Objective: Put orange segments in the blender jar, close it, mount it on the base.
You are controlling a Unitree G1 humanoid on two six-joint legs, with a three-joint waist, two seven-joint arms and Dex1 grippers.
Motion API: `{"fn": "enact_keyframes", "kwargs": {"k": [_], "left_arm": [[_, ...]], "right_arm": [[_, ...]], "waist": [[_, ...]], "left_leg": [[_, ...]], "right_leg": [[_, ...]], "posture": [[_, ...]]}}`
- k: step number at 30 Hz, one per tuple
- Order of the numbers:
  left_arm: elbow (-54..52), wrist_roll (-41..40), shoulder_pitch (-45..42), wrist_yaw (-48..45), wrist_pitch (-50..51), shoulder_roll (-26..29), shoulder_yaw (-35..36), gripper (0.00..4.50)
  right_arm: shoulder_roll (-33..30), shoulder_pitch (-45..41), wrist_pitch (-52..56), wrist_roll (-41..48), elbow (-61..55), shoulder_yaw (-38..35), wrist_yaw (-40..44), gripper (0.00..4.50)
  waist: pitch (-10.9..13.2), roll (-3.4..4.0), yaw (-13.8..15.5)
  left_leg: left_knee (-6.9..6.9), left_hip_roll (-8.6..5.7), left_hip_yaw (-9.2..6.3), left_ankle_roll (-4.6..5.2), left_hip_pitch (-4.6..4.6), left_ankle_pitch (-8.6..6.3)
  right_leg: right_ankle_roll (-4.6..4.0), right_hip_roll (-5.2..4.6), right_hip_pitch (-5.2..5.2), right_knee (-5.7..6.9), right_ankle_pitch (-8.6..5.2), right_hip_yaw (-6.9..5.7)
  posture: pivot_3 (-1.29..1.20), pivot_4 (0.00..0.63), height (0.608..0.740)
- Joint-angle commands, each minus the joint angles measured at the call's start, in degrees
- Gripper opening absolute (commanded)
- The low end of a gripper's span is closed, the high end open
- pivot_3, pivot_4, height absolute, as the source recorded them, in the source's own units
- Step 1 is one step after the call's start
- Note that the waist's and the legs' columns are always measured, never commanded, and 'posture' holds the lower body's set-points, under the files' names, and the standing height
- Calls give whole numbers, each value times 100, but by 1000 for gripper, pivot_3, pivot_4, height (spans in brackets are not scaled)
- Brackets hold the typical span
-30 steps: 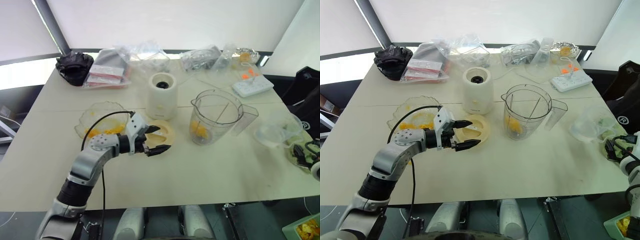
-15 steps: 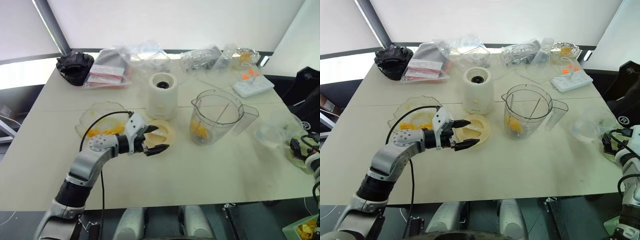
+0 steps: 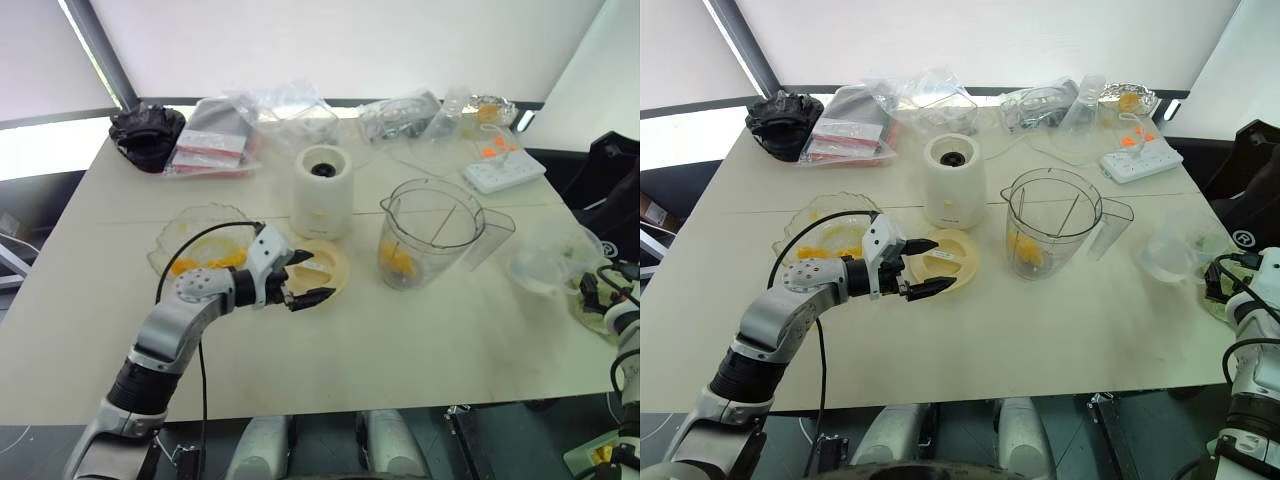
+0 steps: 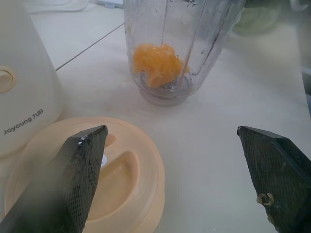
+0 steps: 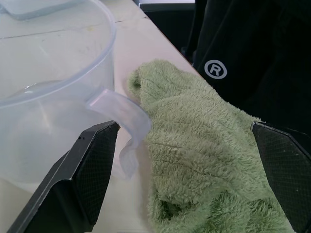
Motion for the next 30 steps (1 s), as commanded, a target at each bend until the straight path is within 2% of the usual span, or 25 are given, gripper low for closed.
{"fn": "enact_keyframes", "kwargs": {"k": [1,14,17,24,30], "left_arm": [[-230,16,-80,4,-107,52,34,4452],[-247,76,-74,72,-160,56,41,4452],[-245,86,-73,77,-166,56,44,4500],[-258,114,-67,95,-178,57,67,4500],[-244,115,-64,110,-200,88,84,4500]], "right_arm": [[-55,-140,-235,-66,114,-41,-100,4500],[-35,-572,-504,-27,651,72,-173,4500],[-33,-650,-550,-28,736,121,-188,3688],[-9,-788,-638,-17,916,214,-204,42],[35,-821,-694,25,970,241,-176,42]], "waist": [[0,0,-16],[1,0,-25],[2,0,-28],[2,1,-17],[3,-1,-12]], "left_leg": [[0,0,0,0,0,0],[-3,0,-2,2,0,-1],[-3,0,-2,2,0,-1],[-4,0,-3,2,-2,-1],[-4,0,-6,3,1,-2]], "right_leg": [[0,0,0,0,0,0],[1,0,0,-3,-1,2],[1,0,-1,-3,-1,2],[4,-2,0,-5,-2,1],[4,-3,10,-13,-2,0]], "posture": [[0,150,740],[0,150,740],[0,150,740],[0,150,740],[0,150,740]]}}
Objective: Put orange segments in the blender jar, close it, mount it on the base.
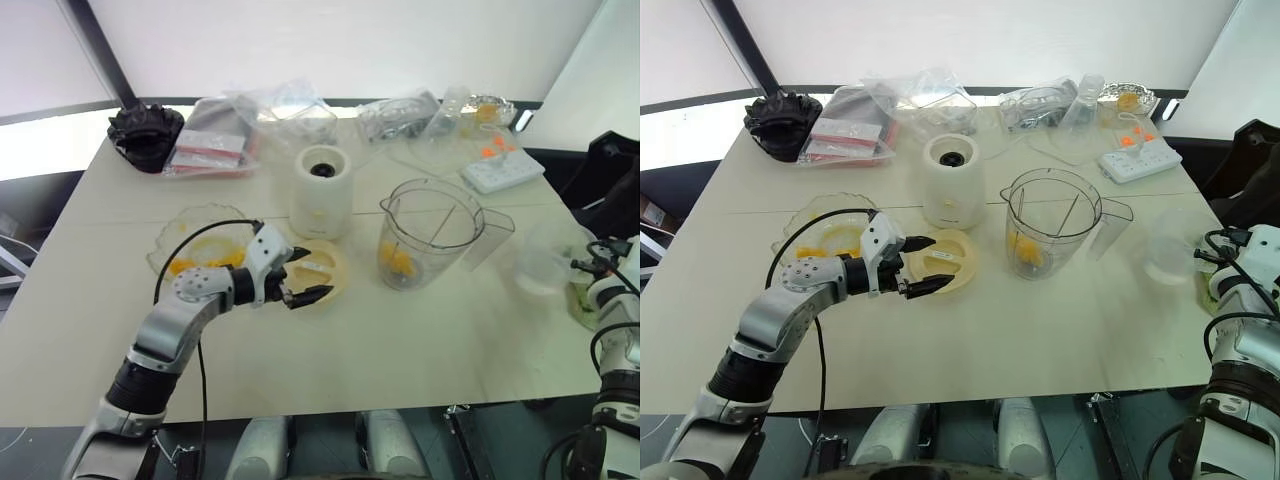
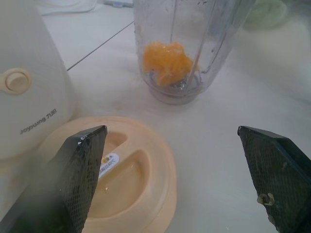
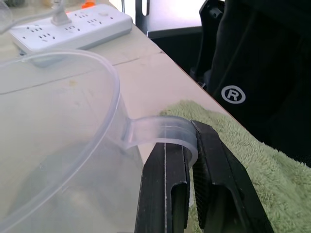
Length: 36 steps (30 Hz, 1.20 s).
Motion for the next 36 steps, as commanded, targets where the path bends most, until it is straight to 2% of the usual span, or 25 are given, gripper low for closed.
{"fn": "enact_keyframes", "kwargs": {"k": [1,7,13,19,29,36], "left_arm": [[-226,-7,-56,12,-127,38,89,4500],[-197,-10,-72,34,-147,55,96,4500],[-146,2,-111,26,-170,65,95,4500],[-95,12,-160,-19,-193,77,71,4500],[62,49,-249,-114,-287,68,27,4500],[182,93,-286,-177,-378,35,20,4500]], "right_arm": [[13,66,-31,-8,48,-49,-43,42],[257,47,-64,333,-155,-265,-59,42],[683,-116,145,1186,-637,-895,-231,42],[804,-74,210,1546,-1117,-1074,-224,42],[670,-93,540,1885,-1879,-1209,-419,42],[221,-288,1063,1986,-2902,-1032,-443,42]], "waist": [[0,0,-13],[0,-1,-21],[2,2,-42],[9,16,-40],[15,26,-28],[25,43,-29]], "left_leg": [[0,0,-1,0,0,0],[0,1,-4,1,2,0],[-3,4,-9,3,2,-2],[-7,4,-5,5,1,-3],[-14,3,-5,5,-2,-3],[-17,2,-2,5,-4,-3]], "right_leg": [[0,-1,0,0,0,2],[0,0,0,0,0,2],[0,2,-5,1,0,3],[0,2,-11,1,0,8],[2,0,-15,0,-1,8],[2,-1,-20,0,-2,11]], "posture": [[0,150,740],[0,150,740],[0,150,740],[0,150,740],[0,150,740],[0,150,740]]}}
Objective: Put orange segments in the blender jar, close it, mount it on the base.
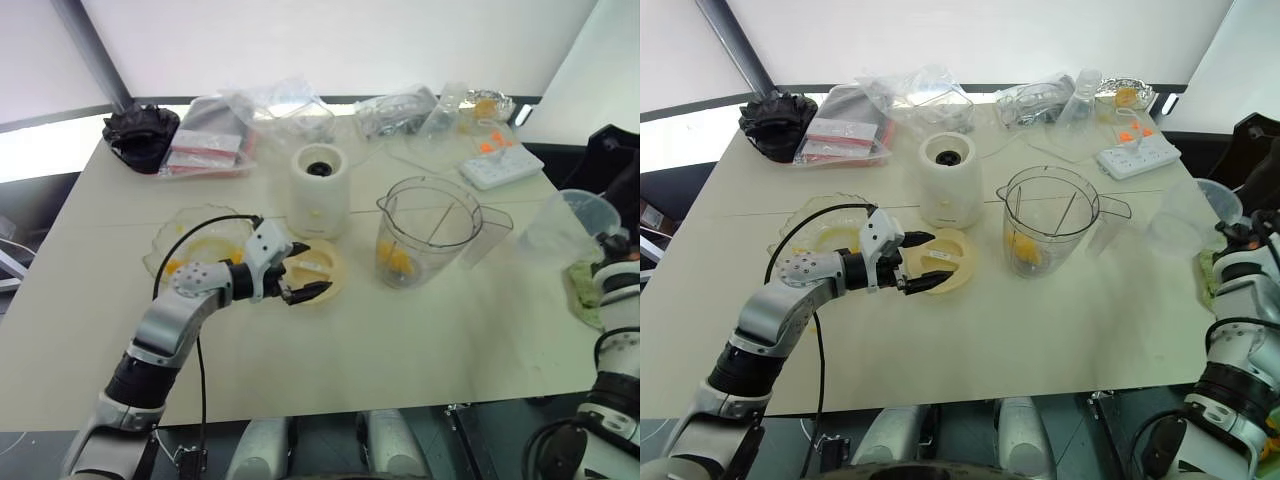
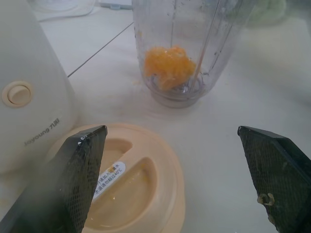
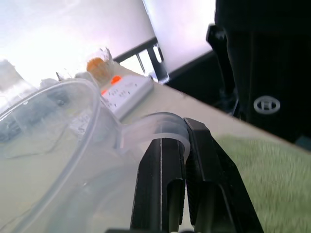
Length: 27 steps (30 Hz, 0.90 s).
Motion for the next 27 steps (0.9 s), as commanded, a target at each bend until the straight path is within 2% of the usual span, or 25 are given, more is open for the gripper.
{"fn": "enact_keyframes", "kwargs": {"k": [1,13,17,27], "left_arm": [[33,31,-123,-40,-165,-12,25,4500],[576,-135,-353,-41,-804,-474,342,4500],[563,-310,-406,-73,-896,-637,493,4500],[573,-425,-429,-129,-929,-686,547,4500]], "right_arm": [[-435,-252,225,154,-860,32,69,42],[-1338,-517,1023,18,-2114,503,367,42],[-1651,-460,1065,-197,-2407,685,600,42],[-1979,-349,849,-906,-2713,1031,1086,42]], "waist": [[1,1,-10],[3,-3,25],[3,-3,23],[4,-5,21]], "left_leg": [[-2,0,1,0,0,0],[-13,0,-1,0,-8,0],[-13,-1,1,0,-17,0],[-15,-3,1,0,-24,0]], "right_leg": [[0,0,-2,0,0,0],[2,-3,-11,-5,-2,-1],[2,-4,-18,-7,-2,-1],[3,-3,-26,-6,-2,-1]], "posture": [[0,150,740],[0,150,740],[0,150,740],[0,150,740]]}}
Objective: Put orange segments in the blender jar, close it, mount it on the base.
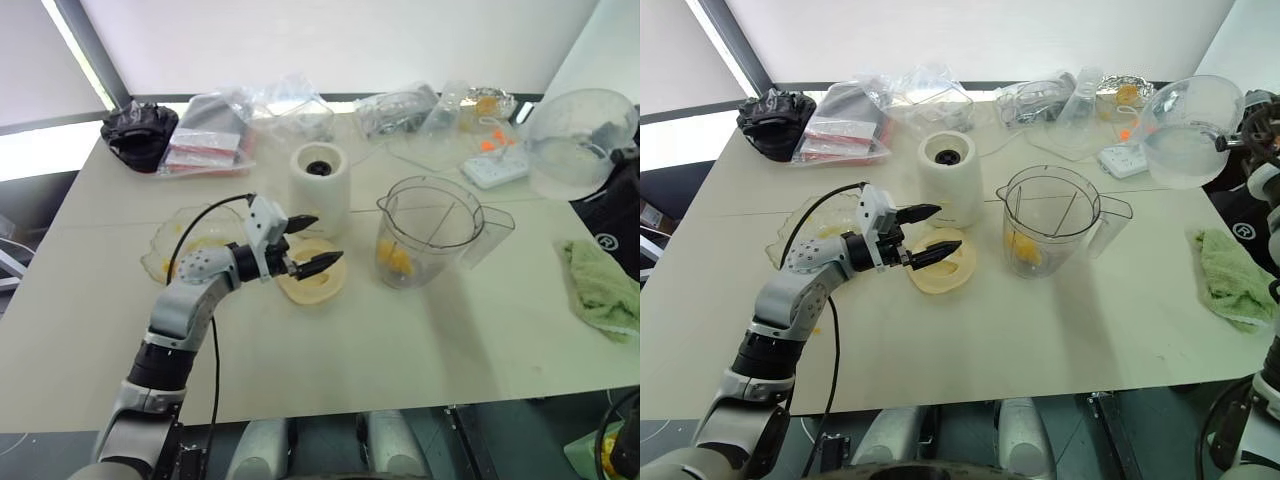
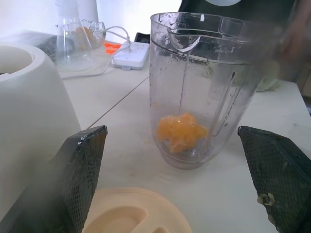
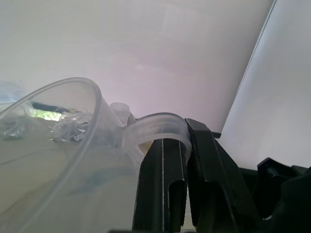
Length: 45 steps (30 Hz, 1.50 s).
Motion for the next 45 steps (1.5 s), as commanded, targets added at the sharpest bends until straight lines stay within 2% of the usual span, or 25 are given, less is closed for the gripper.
{"fn": "enact_keyframes", "kwargs": {"k": [1,12,31,38,45], "left_arm": [[-99,-76,-77,-36,-130,3,96,4500],[-151,-8,-66,-25,-136,42,43,4500],[-121,29,-93,-36,-148,66,27,4500],[-111,45,-88,-32,-157,89,25,4500],[-115,63,-64,-7,-149,99,14,4500]], "right_arm": [[-307,18,-323,-356,-403,25,235,42],[-539,303,-657,-1198,-590,339,737,42],[-496,97,-865,-1755,-730,661,1088,42],[-87,-25,-409,-1453,-646,391,900,42],[448,-142,717,-895,-450,-291,419,42]], "waist": [[0,0,0],[0,0,2],[0,0,2],[-1,-1,2],[-2,-2,18]], "left_leg": [[0,0,0,0,-1,0],[5,-5,0,-1,-39,0],[12,-10,0,-1,-52,1],[13,-9,-2,-1,-52,1],[18,-9,-3,-1,-55,1]], "right_leg": [[0,0,-1,0,0,0],[8,0,-39,5,6,0],[19,1,-53,7,13,0],[19,2,-53,9,14,-1],[19,0,-53,11,14,0]], "posture": [[0,150,740],[0,150,740],[0,150,740],[0,150,740],[0,150,740]]}}
